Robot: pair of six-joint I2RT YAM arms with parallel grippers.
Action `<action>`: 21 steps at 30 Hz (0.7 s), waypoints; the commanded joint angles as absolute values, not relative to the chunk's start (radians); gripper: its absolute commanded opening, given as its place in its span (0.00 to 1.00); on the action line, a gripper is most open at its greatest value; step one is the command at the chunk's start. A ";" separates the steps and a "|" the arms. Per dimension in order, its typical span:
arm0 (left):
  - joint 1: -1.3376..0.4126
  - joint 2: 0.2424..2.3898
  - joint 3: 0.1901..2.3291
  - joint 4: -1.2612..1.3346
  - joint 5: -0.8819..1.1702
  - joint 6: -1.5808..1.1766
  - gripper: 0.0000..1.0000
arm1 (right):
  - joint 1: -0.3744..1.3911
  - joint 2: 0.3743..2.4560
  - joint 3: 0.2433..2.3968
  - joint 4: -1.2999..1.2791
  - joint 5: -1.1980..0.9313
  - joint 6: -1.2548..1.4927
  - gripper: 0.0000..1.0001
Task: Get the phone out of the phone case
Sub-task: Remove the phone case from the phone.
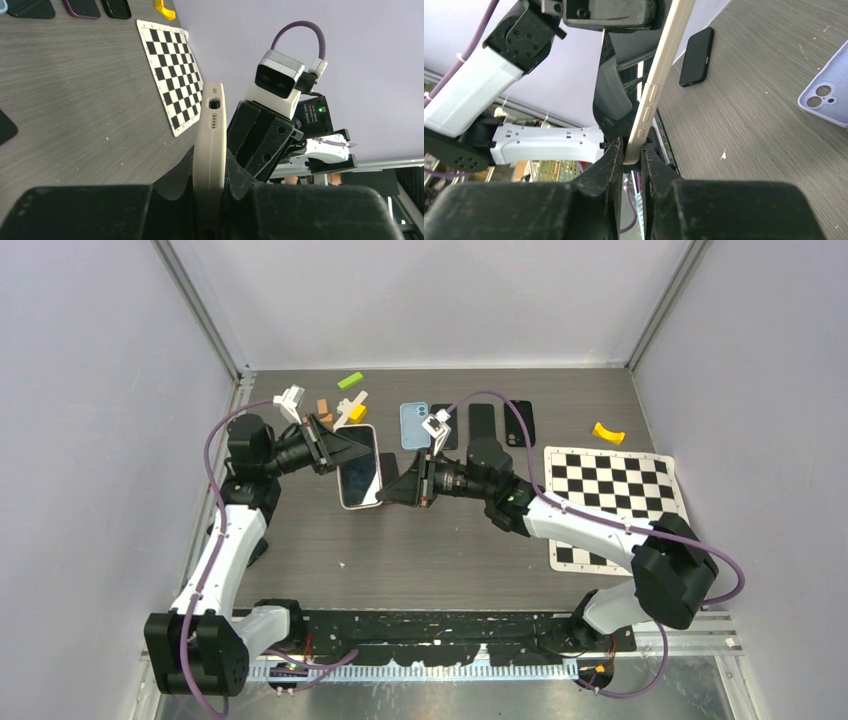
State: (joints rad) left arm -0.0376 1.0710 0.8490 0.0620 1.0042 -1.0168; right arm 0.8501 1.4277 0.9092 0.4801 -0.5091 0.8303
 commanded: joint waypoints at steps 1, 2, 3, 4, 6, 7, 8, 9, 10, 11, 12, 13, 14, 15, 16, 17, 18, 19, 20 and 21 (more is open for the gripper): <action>-0.040 1.078 0.876 0.148 1.030 -1.216 0.00 | 0.857 1.450 0.952 0.415 -0.673 0.662 0.15; -0.040 1.085 0.862 0.193 1.034 -1.276 0.00 | 0.857 1.452 0.954 0.406 -0.714 0.613 0.12; -0.040 1.093 0.848 0.271 1.040 -1.331 0.00 | 0.858 1.458 0.958 0.387 -0.734 0.594 0.10; -0.040 1.103 0.839 0.306 1.048 -1.372 0.00 | 0.859 1.466 0.969 0.379 -0.772 0.559 0.06; -0.042 1.126 0.842 0.310 1.057 -1.390 0.00 | 0.871 1.474 0.985 0.366 -0.817 0.518 0.02; -0.044 1.140 0.841 0.310 1.059 -1.392 0.00 | 0.884 1.475 0.996 0.357 -0.826 0.490 0.01; -0.048 1.147 0.840 0.314 1.060 -1.397 0.00 | 0.892 1.479 1.003 0.348 -0.840 0.474 0.01; -0.055 1.156 0.838 0.326 1.059 -1.404 0.00 | 0.906 1.482 1.023 0.314 -0.845 0.435 0.01; -0.061 1.165 0.836 0.338 1.058 -1.408 0.00 | 0.914 1.487 1.033 0.291 -0.850 0.412 0.01; -0.068 1.171 0.835 0.346 1.056 -1.412 0.00 | 0.930 1.491 1.057 0.244 -0.850 0.372 0.01; -0.074 1.179 0.836 0.353 1.055 -1.414 0.00 | 0.936 1.498 1.068 0.219 -0.850 0.351 0.01; -0.079 1.185 0.837 0.356 1.054 -1.416 0.00 | 0.946 1.503 1.088 0.179 -0.848 0.318 0.01; -0.083 1.190 0.838 0.361 1.055 -1.421 0.00 | 0.953 1.512 1.094 0.167 -0.835 0.307 0.01; -0.086 1.194 0.839 0.368 1.056 -1.427 0.00 | 0.955 1.515 1.103 0.151 -0.823 0.292 0.01; -0.086 1.198 0.839 0.375 1.056 -1.434 0.00 | 0.959 1.519 1.106 0.147 -0.815 0.287 0.01; -0.087 1.199 0.838 0.380 1.056 -1.442 0.00 | 0.959 1.521 1.108 0.145 -0.794 0.280 0.01; -0.087 1.203 0.837 0.384 1.058 -1.453 0.00 | 0.963 1.523 1.109 0.144 -0.784 0.275 0.01; -0.089 1.206 0.833 0.386 1.058 -1.468 0.00 | 0.965 1.523 1.111 0.139 -0.753 0.265 0.01; -0.092 1.213 0.824 0.396 1.062 -1.495 0.00 | 0.969 1.522 1.112 0.138 -0.739 0.259 0.01; -0.093 1.222 0.812 0.422 1.063 -1.529 0.00 | 0.972 1.522 1.114 0.132 -0.713 0.247 0.01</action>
